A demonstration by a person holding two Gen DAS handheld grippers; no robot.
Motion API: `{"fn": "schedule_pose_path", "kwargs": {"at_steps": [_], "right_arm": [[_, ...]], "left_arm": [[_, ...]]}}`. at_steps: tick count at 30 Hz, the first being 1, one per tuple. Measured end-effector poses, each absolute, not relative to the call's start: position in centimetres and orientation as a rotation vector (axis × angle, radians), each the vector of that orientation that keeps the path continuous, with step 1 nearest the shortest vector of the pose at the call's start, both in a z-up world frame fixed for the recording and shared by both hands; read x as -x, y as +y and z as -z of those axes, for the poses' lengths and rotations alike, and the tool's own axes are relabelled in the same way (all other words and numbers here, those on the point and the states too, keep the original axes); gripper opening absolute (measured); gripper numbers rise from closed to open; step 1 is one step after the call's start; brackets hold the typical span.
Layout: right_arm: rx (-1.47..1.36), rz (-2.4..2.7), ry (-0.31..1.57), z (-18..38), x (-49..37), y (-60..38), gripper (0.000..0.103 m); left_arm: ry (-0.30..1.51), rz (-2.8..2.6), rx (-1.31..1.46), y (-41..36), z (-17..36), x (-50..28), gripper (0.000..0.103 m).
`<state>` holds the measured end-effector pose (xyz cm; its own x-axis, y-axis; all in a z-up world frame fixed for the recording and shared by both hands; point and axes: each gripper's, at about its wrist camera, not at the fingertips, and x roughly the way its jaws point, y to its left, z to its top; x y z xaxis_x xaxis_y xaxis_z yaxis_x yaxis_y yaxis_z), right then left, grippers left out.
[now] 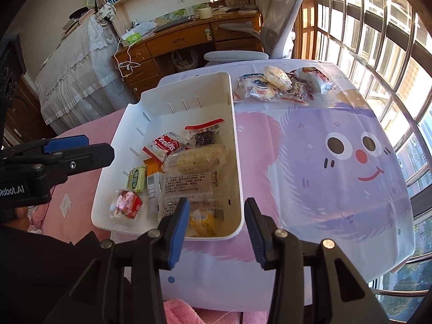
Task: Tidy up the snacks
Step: 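Move both grippers toward the remaining snack pile on the table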
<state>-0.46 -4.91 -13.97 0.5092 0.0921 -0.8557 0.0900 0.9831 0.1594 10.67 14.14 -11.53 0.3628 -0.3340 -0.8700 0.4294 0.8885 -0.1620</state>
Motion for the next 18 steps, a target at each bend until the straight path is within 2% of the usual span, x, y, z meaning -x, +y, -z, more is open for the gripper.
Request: {"fn": "schedule_pose_path", "kwargs": {"at_steps": [5,10,18], "right_arm": [[-0.183,0.029,1.055,13.8,1.3,-7.1,0.045],[-0.191,0.053,1.049,13.3,1.3,-10.4,0.053],[-0.204,0.057,1.026,11.8,-0.6,-16.7,0.056]], "left_arm": [[1.092,0.509,-0.092,12.3,11.1,-10.6,0.079],[1.080,0.507,-0.109,9.6,10.3,-11.3,0.079],[1.061,0.502,-0.139,3.8,8.5,-13.5,0.079]]}}
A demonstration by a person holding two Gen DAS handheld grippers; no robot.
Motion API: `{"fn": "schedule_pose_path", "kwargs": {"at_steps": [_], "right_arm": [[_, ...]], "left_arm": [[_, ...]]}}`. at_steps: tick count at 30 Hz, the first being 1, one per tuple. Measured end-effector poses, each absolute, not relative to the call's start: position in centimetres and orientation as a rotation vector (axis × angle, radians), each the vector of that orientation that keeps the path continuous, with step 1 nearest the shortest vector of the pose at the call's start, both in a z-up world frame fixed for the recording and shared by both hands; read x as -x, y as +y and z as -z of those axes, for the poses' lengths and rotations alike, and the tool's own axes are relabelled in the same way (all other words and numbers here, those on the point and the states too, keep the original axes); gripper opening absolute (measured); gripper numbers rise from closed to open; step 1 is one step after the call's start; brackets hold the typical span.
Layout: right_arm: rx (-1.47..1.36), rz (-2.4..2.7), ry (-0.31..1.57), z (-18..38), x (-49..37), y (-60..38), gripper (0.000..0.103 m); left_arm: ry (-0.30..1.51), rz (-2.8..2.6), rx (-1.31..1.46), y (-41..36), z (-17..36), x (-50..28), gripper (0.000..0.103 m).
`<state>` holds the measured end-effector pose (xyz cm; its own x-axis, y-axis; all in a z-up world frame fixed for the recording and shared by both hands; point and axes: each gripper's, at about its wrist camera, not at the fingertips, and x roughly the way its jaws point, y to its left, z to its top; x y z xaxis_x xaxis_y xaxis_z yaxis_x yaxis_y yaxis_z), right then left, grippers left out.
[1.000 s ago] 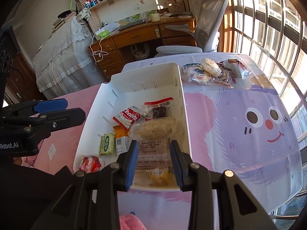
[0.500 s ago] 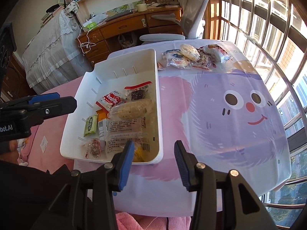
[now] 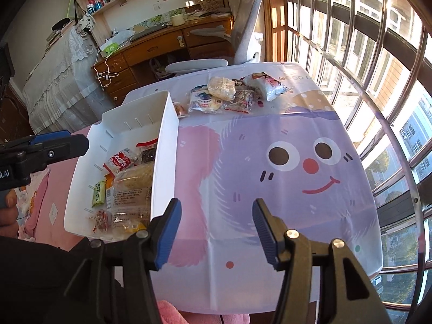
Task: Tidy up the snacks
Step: 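Move both grippers toward the remaining snack pile on the table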
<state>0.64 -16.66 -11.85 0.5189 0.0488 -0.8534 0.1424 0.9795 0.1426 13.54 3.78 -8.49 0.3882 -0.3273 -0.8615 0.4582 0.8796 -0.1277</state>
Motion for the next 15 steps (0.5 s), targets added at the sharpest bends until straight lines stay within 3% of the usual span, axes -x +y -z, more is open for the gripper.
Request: {"fn": "schedule_pose_path", "kwargs": {"at_steps": [15], "right_arm": [[-0.161,-0.019,0.966,9.8,-8.4,-27.6,0.057]], "left_arm": [[1.075,0.458,-0.183,-6.9,7.1,-21.3,0.079]]}}
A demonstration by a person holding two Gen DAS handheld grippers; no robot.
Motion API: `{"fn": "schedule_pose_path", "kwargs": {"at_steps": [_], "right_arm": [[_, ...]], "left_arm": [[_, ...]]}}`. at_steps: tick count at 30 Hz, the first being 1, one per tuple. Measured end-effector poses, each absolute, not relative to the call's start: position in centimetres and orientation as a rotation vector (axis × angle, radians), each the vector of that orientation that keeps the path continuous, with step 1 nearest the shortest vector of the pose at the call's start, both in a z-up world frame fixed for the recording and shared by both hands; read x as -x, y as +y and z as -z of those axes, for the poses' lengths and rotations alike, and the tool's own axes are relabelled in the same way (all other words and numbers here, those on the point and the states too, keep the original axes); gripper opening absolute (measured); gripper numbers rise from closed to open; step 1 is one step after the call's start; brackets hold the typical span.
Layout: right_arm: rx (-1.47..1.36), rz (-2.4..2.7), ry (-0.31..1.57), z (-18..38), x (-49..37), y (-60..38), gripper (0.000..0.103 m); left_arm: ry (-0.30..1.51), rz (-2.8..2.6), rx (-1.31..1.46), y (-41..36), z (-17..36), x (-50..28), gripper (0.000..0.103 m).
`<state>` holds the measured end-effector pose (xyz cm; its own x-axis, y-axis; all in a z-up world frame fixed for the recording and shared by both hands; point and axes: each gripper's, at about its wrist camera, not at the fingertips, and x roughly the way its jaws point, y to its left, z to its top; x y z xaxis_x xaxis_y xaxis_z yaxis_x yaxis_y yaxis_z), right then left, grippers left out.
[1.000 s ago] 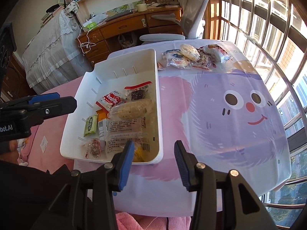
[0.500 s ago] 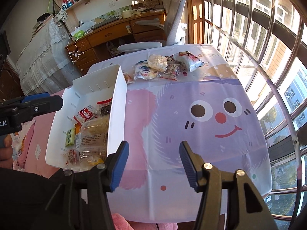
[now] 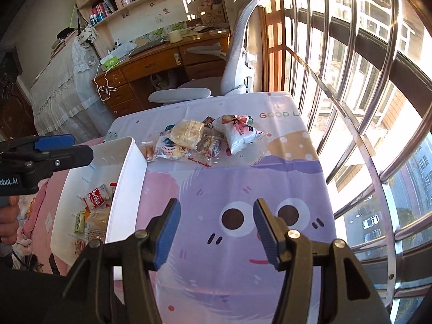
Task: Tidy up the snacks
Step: 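Move both grippers toward the remaining snack pile on the table, then grasp the clear cracker bag with the left gripper while the right gripper grasps the white chip bag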
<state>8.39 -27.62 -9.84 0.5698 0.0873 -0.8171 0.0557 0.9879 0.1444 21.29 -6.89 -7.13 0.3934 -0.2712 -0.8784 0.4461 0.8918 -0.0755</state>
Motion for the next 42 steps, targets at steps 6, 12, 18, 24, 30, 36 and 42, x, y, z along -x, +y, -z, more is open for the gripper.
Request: {"fn": "schedule_pose_path", "kwargs": {"at_steps": [6,12,18,24,30,36,42], "right_arm": [[-0.128,-0.061,0.957,10.1,-12.1,-30.7,0.057],[-0.112,-0.092,0.944,10.9,-16.0,-33.0,0.059],[-0.115,-0.124,0.918,11.9,-19.7,-34.0,0.063],[-0.167,-0.156,0.913,14.3,-22.9,-34.7,0.065],[-0.186,-0.188,0.935,18.4,-25.3,-34.4,0.065],[-0.155,-0.182,0.954,21.9,-26.6,-34.1,0.065],[-0.218,-0.201,0.962,23.7,-27.5,-34.5,0.072]], "left_arm": [[1.138,0.399,-0.196,-10.1,8.2,-25.5,0.079],[1.210,0.328,-0.212,-12.1,10.2,-29.6,0.079],[1.268,0.276,-0.228,-13.9,12.5,-33.6,0.079],[1.308,0.242,-0.223,-15.2,15.5,-36.8,0.079],[1.384,0.192,-0.223,-15.8,20.0,-39.3,0.079],[1.428,0.152,-0.221,-15.8,23.5,-41.2,0.081],[1.462,0.114,-0.227,-15.7,25.6,-42.1,0.081]]}}
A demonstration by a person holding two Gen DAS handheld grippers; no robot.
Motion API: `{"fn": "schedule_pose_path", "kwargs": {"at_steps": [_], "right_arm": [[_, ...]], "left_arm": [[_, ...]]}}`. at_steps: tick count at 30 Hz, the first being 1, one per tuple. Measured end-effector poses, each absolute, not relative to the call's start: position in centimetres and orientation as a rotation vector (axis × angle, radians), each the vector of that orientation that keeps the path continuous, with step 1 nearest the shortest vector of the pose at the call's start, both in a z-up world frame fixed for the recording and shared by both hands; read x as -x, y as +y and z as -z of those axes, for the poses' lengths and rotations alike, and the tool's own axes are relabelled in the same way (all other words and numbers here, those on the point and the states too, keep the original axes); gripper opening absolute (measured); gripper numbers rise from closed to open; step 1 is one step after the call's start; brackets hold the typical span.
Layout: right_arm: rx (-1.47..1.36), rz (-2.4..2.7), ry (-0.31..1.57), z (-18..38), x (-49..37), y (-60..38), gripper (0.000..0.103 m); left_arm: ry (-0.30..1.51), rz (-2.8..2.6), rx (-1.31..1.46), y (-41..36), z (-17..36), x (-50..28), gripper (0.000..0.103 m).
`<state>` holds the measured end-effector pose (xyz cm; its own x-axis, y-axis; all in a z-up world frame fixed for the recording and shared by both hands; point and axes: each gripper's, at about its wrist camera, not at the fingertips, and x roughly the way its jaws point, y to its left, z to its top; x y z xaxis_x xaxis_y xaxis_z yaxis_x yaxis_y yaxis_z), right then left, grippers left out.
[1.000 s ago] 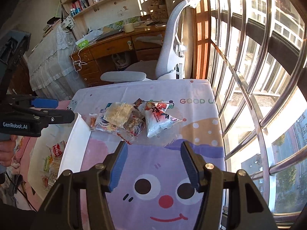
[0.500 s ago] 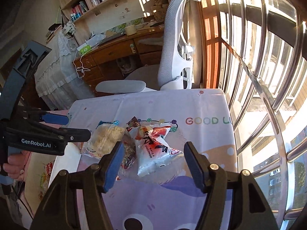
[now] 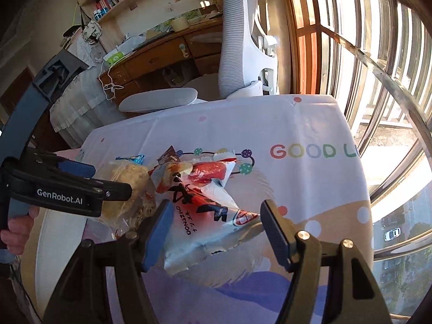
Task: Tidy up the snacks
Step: 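Grasp the clear cracker bag with the left gripper while the right gripper grasps the white chip bag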
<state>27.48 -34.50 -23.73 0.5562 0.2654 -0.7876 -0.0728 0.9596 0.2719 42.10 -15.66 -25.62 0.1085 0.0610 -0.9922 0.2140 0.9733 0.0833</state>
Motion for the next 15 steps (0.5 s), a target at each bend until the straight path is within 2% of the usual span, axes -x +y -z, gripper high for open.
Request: {"fn": "schedule_pose_path", "kwargs": {"at_steps": [7,13,15], "right_arm": [[-0.206,-0.240,0.976,24.8,-28.5,-33.4,0.083],[-0.136,-0.209,1.011,25.9,-29.0,-32.2,0.084],[-0.148,-0.202,1.020,26.2,-29.1,-32.4,0.084]], "left_arm": [[1.463,0.088,-0.239,-15.7,26.7,-42.4,0.081],[1.450,0.084,-0.234,-15.6,27.0,-42.5,0.081],[1.447,0.088,-0.231,-15.4,27.1,-42.6,0.076]]}}
